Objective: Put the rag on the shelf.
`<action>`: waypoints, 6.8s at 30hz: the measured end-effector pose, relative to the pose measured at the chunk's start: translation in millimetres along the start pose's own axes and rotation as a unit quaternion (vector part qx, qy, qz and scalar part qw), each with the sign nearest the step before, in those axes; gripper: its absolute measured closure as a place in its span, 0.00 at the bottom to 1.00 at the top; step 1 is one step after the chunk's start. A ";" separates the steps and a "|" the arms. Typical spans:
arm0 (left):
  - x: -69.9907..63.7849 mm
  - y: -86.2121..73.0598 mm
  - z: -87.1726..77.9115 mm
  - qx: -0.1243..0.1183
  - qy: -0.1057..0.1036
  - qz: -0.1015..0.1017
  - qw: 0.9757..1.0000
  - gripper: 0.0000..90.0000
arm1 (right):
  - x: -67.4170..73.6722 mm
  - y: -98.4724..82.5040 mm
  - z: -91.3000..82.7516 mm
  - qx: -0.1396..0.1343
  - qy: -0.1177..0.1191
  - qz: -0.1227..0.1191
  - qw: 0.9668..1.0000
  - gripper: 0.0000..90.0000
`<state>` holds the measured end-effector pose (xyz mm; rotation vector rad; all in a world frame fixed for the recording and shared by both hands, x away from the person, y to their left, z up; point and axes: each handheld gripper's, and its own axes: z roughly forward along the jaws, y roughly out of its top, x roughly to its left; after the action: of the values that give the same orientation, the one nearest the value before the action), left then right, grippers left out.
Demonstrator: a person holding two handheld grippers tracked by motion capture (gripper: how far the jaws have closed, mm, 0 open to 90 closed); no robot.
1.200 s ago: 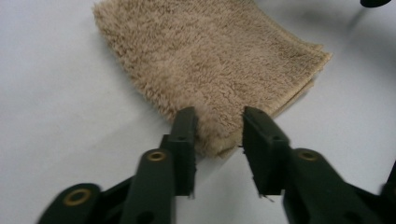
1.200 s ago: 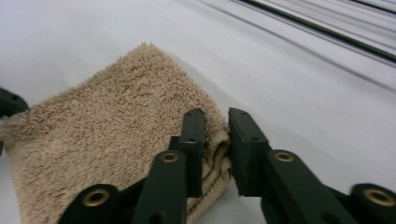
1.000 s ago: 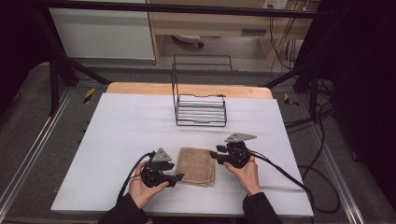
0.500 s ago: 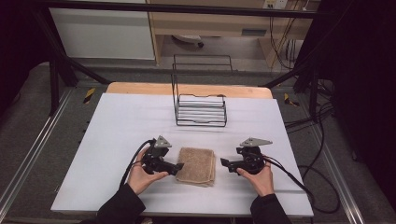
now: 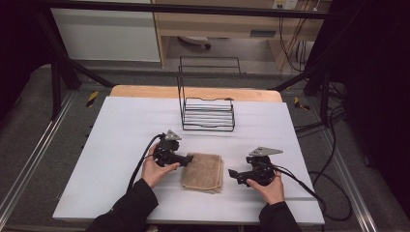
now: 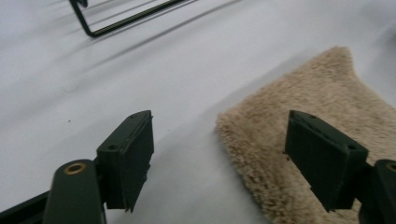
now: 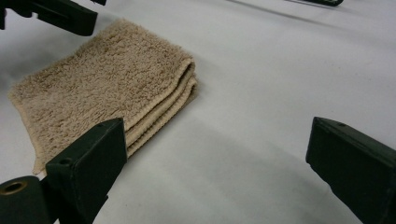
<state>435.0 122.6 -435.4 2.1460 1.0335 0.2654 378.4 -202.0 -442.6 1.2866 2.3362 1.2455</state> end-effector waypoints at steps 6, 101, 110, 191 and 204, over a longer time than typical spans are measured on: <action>4.0 -0.4 8.2 -0.001 -0.012 -0.025 1.000 0.44 | 0.3 0.8 -0.8 -0.006 0.002 0.005 1.000 0.07; -12.2 0.9 -13.0 -0.039 -0.055 -0.013 0.998 0.94 | 28.8 38.0 38.0 -0.013 0.029 0.031 0.999 0.94; -17.5 5.1 -30.0 -0.065 -0.058 0.000 0.996 0.94 | 32.8 43.3 23.5 -0.038 0.039 0.020 0.998 0.94; -38.1 69.0 -122.7 -0.282 -0.042 0.028 0.958 0.95 | 64.4 121.4 -63.9 -0.239 -0.004 -0.073 0.968 0.94; -36.0 85.9 -131.2 -0.308 -0.035 0.026 0.950 0.95 | 65.2 140.2 -71.4 -0.265 -0.012 -0.078 0.961 0.95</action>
<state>401.5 129.1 -278.1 1.6017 0.7265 0.4647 386.5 -155.8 -278.9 0.9123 1.8503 1.6341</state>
